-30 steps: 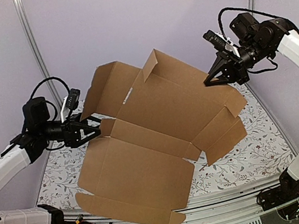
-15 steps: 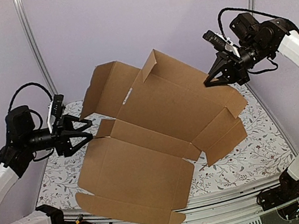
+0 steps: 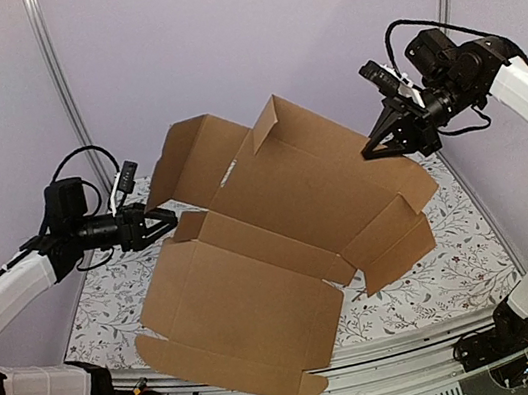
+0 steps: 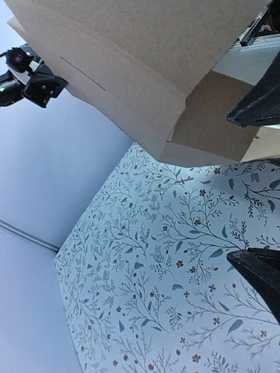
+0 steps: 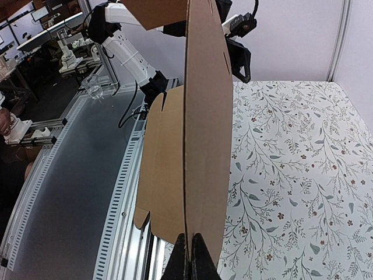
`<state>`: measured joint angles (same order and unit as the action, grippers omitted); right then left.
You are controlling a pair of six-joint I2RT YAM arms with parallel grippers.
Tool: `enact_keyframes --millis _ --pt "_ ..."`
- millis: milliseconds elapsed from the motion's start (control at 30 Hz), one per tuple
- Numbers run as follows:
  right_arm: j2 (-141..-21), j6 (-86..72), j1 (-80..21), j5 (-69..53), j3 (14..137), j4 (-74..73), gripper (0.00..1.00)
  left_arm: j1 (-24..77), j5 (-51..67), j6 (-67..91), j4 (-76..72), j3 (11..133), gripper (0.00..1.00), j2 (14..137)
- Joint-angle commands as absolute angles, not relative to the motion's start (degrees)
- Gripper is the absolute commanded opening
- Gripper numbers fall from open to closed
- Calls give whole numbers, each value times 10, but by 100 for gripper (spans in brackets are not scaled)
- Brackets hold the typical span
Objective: Fold the paper box
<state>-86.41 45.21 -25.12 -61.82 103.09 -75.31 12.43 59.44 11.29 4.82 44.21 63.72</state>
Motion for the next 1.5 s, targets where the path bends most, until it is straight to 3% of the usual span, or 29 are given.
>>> enact_keyframes --millis 0,367,800,967,1167,1233,1333,1467 --pt "-851 431 -262 -632 1024 -758 0 142 653 166 -43 430 72 633" --pt "-864 408 -277 -633 1040 -744 0 176 628 145 18 468 63 714" --pt "-870 388 -279 -642 1041 -729 0 210 680 119 24 453 70 686" --pt "-872 382 -279 -649 1041 -727 0 216 687 146 -18 460 65 717" --pt "-874 376 -280 -656 1040 -722 0 217 655 153 -30 461 49 737" --pt "-875 370 -280 -666 1040 -717 0 218 657 184 -71 453 50 745" --pt "-879 360 -280 -685 1041 -713 0 226 653 223 -129 436 59 760" --pt "-885 356 -280 -717 1043 -715 0 240 655 237 -154 433 59 781"
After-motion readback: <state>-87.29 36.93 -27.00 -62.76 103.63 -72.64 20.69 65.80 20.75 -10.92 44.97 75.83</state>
